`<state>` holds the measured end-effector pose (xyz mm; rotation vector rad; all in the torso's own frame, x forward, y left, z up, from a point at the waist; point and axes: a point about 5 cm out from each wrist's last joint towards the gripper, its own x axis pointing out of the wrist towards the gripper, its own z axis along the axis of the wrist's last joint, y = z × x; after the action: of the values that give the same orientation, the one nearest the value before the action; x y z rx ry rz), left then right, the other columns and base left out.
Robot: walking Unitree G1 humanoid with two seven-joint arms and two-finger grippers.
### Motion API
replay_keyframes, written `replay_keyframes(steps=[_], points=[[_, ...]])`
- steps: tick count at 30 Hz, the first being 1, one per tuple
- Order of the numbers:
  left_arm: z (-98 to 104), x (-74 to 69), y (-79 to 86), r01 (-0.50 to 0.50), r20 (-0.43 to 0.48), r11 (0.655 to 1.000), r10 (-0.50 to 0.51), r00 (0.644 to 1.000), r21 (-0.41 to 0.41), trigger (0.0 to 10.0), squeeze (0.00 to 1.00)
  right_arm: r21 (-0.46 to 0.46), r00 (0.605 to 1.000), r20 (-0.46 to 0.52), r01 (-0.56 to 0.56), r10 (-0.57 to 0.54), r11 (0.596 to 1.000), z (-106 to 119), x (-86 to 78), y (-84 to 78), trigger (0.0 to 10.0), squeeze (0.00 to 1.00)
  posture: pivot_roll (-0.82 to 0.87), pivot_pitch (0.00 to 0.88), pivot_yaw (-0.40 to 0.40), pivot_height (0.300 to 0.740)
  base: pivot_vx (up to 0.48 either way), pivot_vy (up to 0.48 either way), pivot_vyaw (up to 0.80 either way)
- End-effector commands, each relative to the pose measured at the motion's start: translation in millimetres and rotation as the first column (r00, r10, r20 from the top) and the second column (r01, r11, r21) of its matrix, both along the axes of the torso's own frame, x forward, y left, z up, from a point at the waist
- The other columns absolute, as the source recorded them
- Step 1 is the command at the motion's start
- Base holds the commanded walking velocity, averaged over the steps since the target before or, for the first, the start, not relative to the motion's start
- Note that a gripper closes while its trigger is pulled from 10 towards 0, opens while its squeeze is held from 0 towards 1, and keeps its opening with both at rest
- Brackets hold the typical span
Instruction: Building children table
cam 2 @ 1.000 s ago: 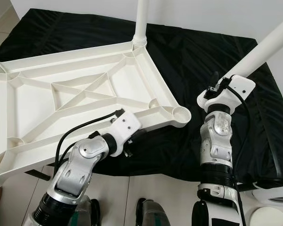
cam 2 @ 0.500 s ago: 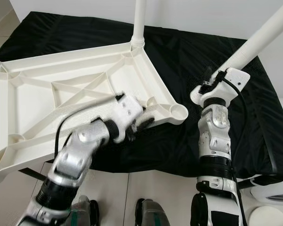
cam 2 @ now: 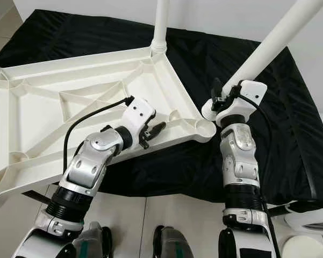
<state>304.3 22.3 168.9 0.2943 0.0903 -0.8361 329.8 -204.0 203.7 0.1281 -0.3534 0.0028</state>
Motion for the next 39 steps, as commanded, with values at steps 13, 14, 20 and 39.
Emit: replay_keyframes(steps=[13,14,20,39], points=[[3,-17.9,-28.1,0.218,0.050,0.976,-0.217,0.975,-0.018,10.0,0.00,0.004,1.000,0.004,0.023,-0.023,1.000,-1,-10.9,-15.9,10.0,0.00,0.00,0.080,-0.066,0.740,0.000,0.000,0.00],[3,-17.9,-28.1,0.218,0.050,0.976,-0.217,0.975,-0.018,10.0,0.00,0.004,1.000,0.004,0.023,-0.023,1.000,-1,-10.9,-15.9,10.0,0.00,0.00,0.080,-0.066,0.740,0.000,0.000,0.00],[-4,-21.7,-27.6,0.260,0.016,0.966,-0.259,0.966,-0.017,10.0,1.00,0.006,0.999,0.004,0.035,-0.035,0.999,-1,-11.8,-18.1,10.0,0.00,0.00,0.081,-0.065,0.740,0.000,0.000,0.00],[-41,-10.4,-21.9,0.190,-0.047,0.955,-0.184,0.982,0.229,10.0,0.00,0.017,0.998,0.008,0.066,-0.066,0.998,-1,-14.9,-24.4,10.0,0.00,0.00,0.089,-0.047,0.740,0.000,0.000,0.00]])
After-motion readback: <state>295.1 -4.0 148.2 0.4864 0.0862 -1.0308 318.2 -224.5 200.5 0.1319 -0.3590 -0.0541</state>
